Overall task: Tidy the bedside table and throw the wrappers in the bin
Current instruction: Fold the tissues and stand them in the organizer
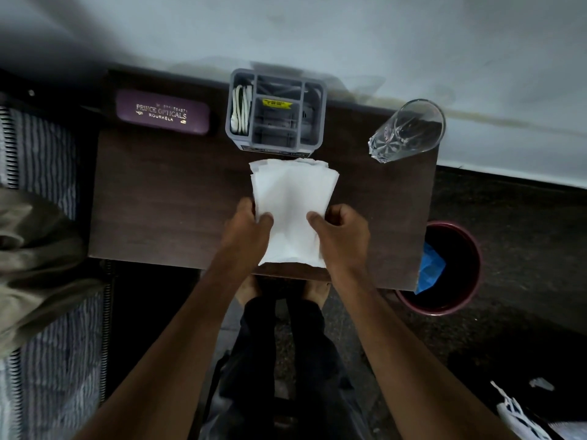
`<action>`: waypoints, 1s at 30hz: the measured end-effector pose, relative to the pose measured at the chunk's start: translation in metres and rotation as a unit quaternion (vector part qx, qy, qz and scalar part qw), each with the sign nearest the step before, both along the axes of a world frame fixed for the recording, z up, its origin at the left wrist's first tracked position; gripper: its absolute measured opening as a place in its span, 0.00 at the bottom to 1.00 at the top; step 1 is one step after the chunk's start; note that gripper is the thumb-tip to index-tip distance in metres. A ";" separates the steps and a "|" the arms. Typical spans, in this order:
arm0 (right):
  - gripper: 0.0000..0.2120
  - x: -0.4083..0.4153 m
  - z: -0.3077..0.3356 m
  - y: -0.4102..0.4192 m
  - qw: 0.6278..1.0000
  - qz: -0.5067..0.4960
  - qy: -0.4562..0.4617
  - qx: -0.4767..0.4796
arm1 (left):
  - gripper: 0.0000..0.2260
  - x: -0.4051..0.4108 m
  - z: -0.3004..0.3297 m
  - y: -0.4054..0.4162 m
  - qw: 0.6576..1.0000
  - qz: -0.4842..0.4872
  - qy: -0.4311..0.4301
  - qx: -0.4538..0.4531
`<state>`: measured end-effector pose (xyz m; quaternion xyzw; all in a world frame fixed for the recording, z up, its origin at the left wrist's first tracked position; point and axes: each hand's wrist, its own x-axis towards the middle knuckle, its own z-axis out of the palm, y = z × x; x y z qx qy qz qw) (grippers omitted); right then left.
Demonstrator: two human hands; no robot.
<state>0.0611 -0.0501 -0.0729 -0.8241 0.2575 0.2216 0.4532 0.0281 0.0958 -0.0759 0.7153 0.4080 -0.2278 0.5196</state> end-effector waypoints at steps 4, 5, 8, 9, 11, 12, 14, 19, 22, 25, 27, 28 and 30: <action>0.08 -0.011 0.010 0.009 0.998 0.032 -0.050 0.015 | 0.11 0.000 0.006 0.000 0.999 -0.008 -0.010 -0.032; 0.08 -0.012 0.012 0.013 0.998 0.041 -0.051 0.022 | 0.13 0.000 0.008 -0.002 0.999 -0.011 -0.016 -0.044; 0.07 -0.014 0.014 0.022 0.996 0.059 -0.057 0.042 | 0.12 0.002 0.015 -0.006 0.997 -0.027 -0.035 -0.061; 0.07 -0.014 0.014 0.024 0.995 0.062 -0.058 0.042 | 0.11 0.003 0.017 -0.007 0.997 -0.029 -0.040 -0.062; 0.07 -0.013 0.016 0.027 0.996 0.064 -0.045 0.051 | 0.13 0.003 0.018 -0.008 0.996 -0.016 -0.042 -0.075; 0.08 -0.012 0.017 0.029 0.995 0.070 -0.034 0.059 | 0.15 0.002 0.019 -0.008 0.995 0.002 -0.042 -0.092; 0.10 -0.012 0.021 0.031 0.992 0.100 -0.019 0.068 | 0.18 0.001 0.019 -0.007 0.989 0.034 -0.052 -0.131; 0.13 -0.008 0.032 0.029 0.989 0.115 -0.047 0.084 | 0.11 0.001 0.011 0.003 0.991 0.056 -0.082 -0.084; 0.19 0.004 0.032 0.015 0.994 0.103 -0.018 0.033 | 0.04 0.000 0.009 0.010 0.993 0.038 -0.090 -0.071; 0.20 0.018 0.036 0.001 0.965 0.130 0.188 0.128 | 0.05 0.002 0.015 0.018 0.982 0.028 -0.105 -0.156; 0.15 0.020 0.041 -0.006 0.932 0.177 0.242 0.206 | 0.09 0.004 0.020 0.024 0.972 0.000 -0.106 -0.209; 0.14 0.020 0.044 -0.007 0.924 0.195 0.237 0.226 | 0.10 0.005 0.023 0.026 0.969 -0.017 -0.107 -0.222; 0.16 0.021 0.050 -0.005 0.927 0.197 0.194 0.254 | 0.11 0.012 0.033 0.026 0.962 -0.048 -0.116 -0.243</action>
